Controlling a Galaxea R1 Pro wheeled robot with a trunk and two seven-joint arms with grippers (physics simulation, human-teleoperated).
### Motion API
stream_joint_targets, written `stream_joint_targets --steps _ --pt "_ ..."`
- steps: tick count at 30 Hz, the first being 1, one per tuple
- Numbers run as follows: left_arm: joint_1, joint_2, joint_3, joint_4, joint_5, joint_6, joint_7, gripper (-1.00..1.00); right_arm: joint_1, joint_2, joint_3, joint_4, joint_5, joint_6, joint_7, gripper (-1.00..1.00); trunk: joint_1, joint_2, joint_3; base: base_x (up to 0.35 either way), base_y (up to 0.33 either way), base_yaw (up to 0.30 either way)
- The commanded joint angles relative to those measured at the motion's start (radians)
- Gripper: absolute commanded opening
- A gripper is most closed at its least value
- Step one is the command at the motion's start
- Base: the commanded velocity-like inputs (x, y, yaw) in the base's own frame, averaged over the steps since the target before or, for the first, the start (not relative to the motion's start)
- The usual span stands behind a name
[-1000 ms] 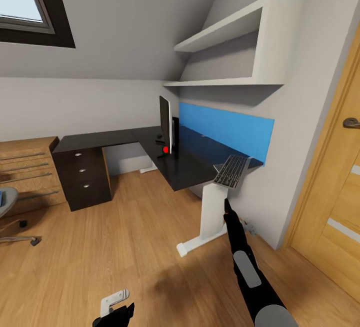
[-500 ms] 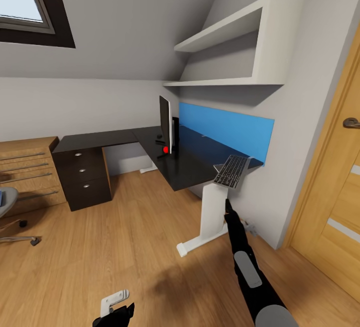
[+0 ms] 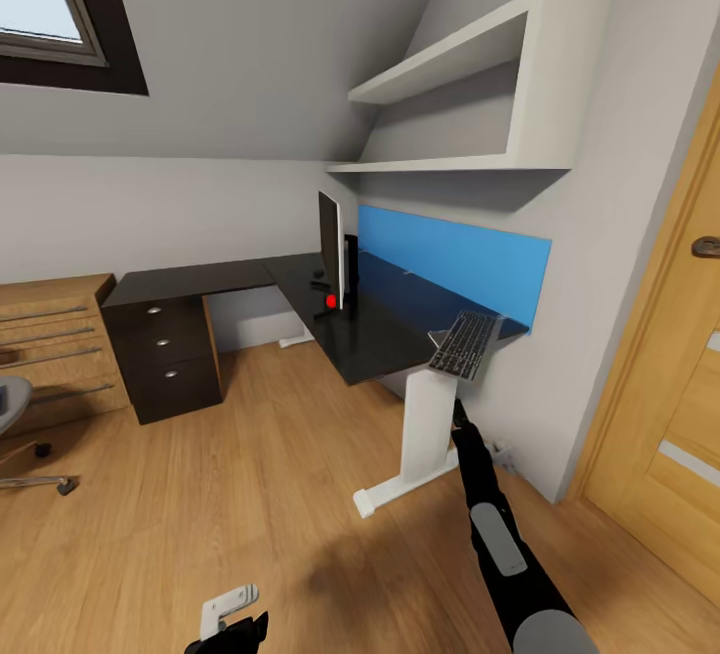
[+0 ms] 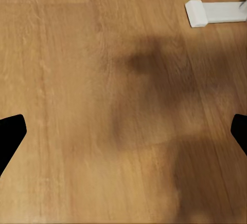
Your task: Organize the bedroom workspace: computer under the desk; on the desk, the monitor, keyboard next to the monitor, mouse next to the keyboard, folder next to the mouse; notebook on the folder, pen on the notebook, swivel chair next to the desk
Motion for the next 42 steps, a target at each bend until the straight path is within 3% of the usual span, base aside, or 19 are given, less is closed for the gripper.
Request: stream_joint_targets --steps 1,27,37,42 --pt "0.000 0.001 -0.004 -0.001 0.010 0.003 0.009 1.00 -0.001 0.000 -0.002 0.001 -0.010 0.001 0.008 1.00 0.000 0.000 -0.001 0.281 0.000 0.000" --pt "0.000 0.001 -0.004 0.003 0.012 0.006 0.009 1.00 -0.001 -0.007 -0.003 0.004 -0.015 0.005 -0.042 1.00 0.000 0.000 -0.001 0.260 0.000 0.000" --pt "0.000 0.001 -0.004 0.004 0.013 0.007 0.009 1.00 -0.001 -0.007 -0.004 0.004 -0.072 0.006 -0.067 1.00 0.000 0.000 -0.001 0.039 0.000 0.000" --pt "0.000 0.001 -0.004 0.004 0.013 0.007 0.009 1.00 -0.001 -0.007 -0.004 0.004 -0.080 0.006 -0.075 1.00 0.000 0.000 -0.001 0.004 0.000 0.000"
